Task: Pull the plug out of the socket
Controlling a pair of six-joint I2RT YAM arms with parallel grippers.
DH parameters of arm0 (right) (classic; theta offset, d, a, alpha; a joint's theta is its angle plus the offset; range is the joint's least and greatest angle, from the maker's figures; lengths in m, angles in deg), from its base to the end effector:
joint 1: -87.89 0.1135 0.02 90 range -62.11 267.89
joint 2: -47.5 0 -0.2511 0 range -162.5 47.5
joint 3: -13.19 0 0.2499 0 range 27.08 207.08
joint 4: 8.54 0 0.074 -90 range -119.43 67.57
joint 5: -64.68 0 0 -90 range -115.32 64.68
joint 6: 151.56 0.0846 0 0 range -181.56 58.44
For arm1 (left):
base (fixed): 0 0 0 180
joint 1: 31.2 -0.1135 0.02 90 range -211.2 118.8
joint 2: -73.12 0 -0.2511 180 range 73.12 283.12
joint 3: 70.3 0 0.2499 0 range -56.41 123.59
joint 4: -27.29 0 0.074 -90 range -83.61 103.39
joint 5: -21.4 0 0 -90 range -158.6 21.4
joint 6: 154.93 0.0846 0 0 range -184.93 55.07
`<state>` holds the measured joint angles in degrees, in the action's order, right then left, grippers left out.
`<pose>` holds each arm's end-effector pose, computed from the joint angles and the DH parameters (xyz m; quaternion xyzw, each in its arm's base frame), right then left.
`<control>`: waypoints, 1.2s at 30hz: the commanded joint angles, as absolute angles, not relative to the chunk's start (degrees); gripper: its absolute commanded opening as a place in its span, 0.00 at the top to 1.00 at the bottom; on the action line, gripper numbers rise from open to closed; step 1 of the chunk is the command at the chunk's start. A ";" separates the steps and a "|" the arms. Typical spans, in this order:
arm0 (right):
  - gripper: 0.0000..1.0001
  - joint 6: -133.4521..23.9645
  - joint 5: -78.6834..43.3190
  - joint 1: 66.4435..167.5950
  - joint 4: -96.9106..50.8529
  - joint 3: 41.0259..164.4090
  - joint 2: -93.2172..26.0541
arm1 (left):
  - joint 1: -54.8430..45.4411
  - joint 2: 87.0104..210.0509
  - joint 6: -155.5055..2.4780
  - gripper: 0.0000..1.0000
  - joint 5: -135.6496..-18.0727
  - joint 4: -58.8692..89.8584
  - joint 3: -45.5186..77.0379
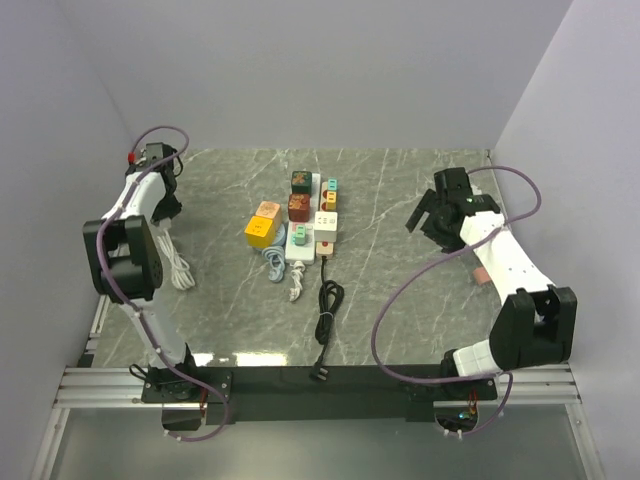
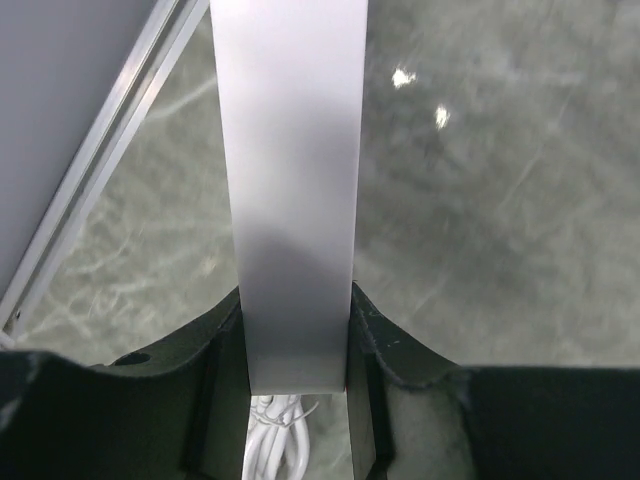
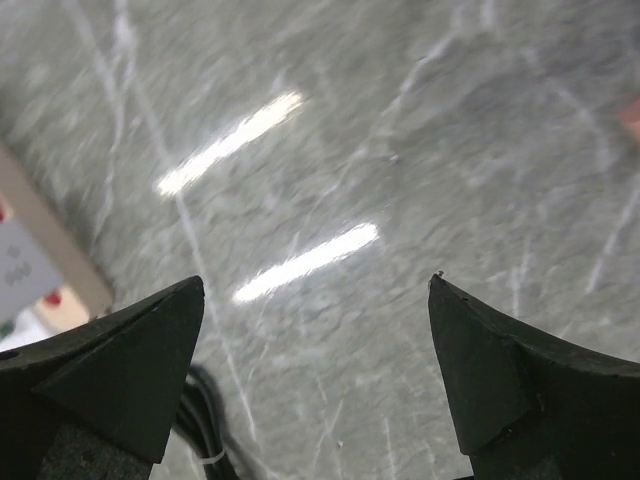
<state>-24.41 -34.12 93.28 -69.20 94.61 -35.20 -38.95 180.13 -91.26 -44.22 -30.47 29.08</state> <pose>0.3119 0.0164 0.2179 0.2826 0.9253 0.0183 0.2523 0.3956 0.0891 0.1831 -0.3229 0.8999 0.1700 0.2389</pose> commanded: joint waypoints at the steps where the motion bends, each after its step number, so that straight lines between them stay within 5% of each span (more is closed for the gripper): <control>1: 0.01 -26.49 -30.25 95.88 -66.65 93.53 -31.34 | -38.94 185.51 -89.63 1.00 -40.47 -31.26 35.52; 7: 0.00 -30.26 -25.51 99.40 -61.65 91.95 -30.38 | -39.46 188.61 -91.38 0.97 -40.82 -28.53 33.15; 12: 0.00 -32.55 -21.72 100.19 -60.49 93.17 -31.07 | -39.72 189.14 -92.88 0.55 -42.06 -28.54 33.86; 16: 0.00 -33.78 -20.14 101.07 -60.93 96.33 -33.36 | -39.72 187.56 -94.20 0.32 -41.53 -29.15 34.03; 18: 0.00 -34.13 -19.96 102.04 -61.10 97.30 -34.58 | -39.73 185.55 -94.64 0.08 -42.14 -29.15 33.59; 20: 0.00 -34.75 -19.96 102.74 -61.02 98.88 -35.29 | -39.73 184.05 -94.73 0.01 -43.02 -29.50 33.33; 36: 0.00 -36.51 -25.24 117.16 -66.29 126.99 -62.51 | -25.15 145.13 -100.69 0.01 -74.04 -24.94 13.74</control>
